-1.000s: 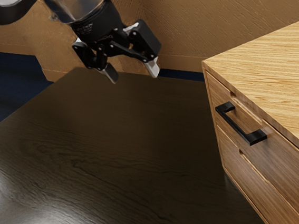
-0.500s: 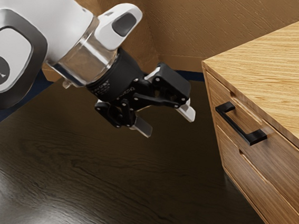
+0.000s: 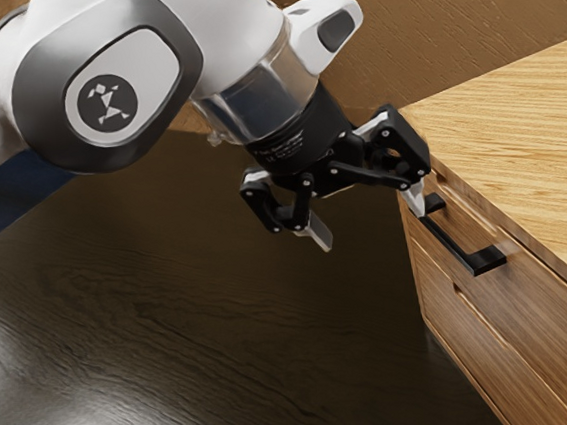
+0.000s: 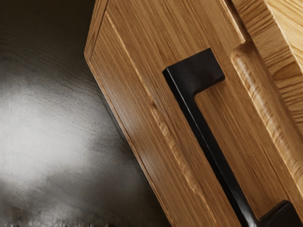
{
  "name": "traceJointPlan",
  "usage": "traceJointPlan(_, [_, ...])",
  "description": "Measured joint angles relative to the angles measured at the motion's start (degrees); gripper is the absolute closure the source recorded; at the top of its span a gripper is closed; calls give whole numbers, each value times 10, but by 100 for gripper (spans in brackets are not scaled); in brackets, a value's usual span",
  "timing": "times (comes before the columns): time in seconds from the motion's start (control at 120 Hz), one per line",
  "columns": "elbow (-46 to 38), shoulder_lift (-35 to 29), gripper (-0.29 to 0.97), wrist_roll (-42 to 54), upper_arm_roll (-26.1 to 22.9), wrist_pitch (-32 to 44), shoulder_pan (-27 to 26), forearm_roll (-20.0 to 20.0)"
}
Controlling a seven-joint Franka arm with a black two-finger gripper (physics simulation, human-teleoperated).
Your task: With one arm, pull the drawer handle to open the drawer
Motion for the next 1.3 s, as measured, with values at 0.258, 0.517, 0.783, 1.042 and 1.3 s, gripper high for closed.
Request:
traceJointPlan(0.258, [1,10,0,-70,-7,-2,-1,-5])
traceJointPlan(0.517, [9,44,0,-120,-8,25,-2,-1])
traceJointPlan(0.783, [9,60,0,-153,-7,39,2,8])
traceJointPlan(1.042, [-9,51,0,-174,-7,43,7,18])
traceJointPlan(1.3, [-44,29,0,-187,-8,62,-5,18])
